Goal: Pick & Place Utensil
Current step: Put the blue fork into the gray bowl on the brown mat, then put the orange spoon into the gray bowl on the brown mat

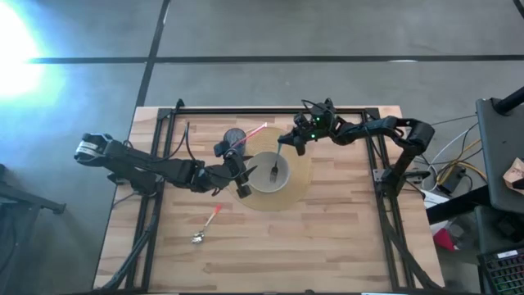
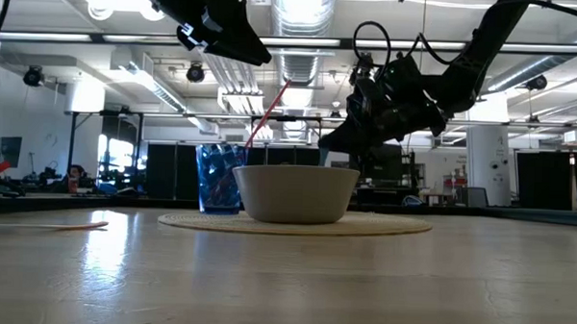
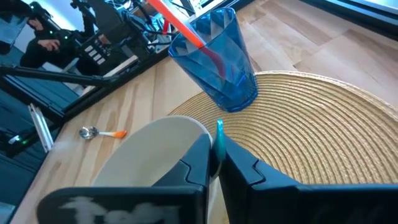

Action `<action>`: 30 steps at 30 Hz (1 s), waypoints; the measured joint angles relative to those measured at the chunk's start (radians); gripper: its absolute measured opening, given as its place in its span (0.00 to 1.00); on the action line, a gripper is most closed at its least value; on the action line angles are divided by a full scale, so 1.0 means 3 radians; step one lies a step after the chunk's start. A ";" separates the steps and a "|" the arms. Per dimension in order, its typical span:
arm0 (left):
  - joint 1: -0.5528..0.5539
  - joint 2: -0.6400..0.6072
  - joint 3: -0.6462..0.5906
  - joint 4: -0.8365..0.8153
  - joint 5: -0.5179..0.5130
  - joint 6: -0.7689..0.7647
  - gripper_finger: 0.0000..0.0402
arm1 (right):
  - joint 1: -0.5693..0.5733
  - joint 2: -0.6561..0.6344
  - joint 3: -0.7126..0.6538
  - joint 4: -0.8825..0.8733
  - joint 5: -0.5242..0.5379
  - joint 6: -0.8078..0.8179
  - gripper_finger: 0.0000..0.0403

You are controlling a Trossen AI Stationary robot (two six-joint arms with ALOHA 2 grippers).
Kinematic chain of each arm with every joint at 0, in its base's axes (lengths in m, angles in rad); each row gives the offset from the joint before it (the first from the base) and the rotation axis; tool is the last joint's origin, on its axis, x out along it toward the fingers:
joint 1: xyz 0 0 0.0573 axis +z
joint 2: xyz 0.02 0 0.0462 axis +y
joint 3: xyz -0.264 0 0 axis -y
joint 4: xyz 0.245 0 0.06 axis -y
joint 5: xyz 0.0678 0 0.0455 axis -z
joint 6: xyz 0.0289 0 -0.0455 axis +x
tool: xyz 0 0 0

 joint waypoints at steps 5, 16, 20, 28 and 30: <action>-0.0001 0.0000 0.0000 0.0000 0.0000 0.0000 0.38 | 0.0000 0.0000 0.0000 -0.0057 0.0015 -0.0010 0.05; 0.0001 0.0000 0.0000 0.0001 0.0000 0.0000 0.38 | -0.0001 0.0000 0.0000 -0.0167 0.0178 -0.0049 0.17; 0.0001 0.0000 0.0000 0.0000 0.0000 0.0000 0.38 | -0.0001 -0.0001 0.0000 -0.0164 0.0178 -0.0035 0.24; 0.0001 0.0000 0.0000 0.0000 0.0029 0.0001 0.38 | -0.0031 -0.0031 0.0000 -0.0159 0.0175 -0.0014 0.34; 0.0001 0.0000 0.0000 -0.0001 0.0030 0.0000 0.38 | -0.0051 -0.0042 0.0000 -0.0173 0.0175 -0.0014 0.36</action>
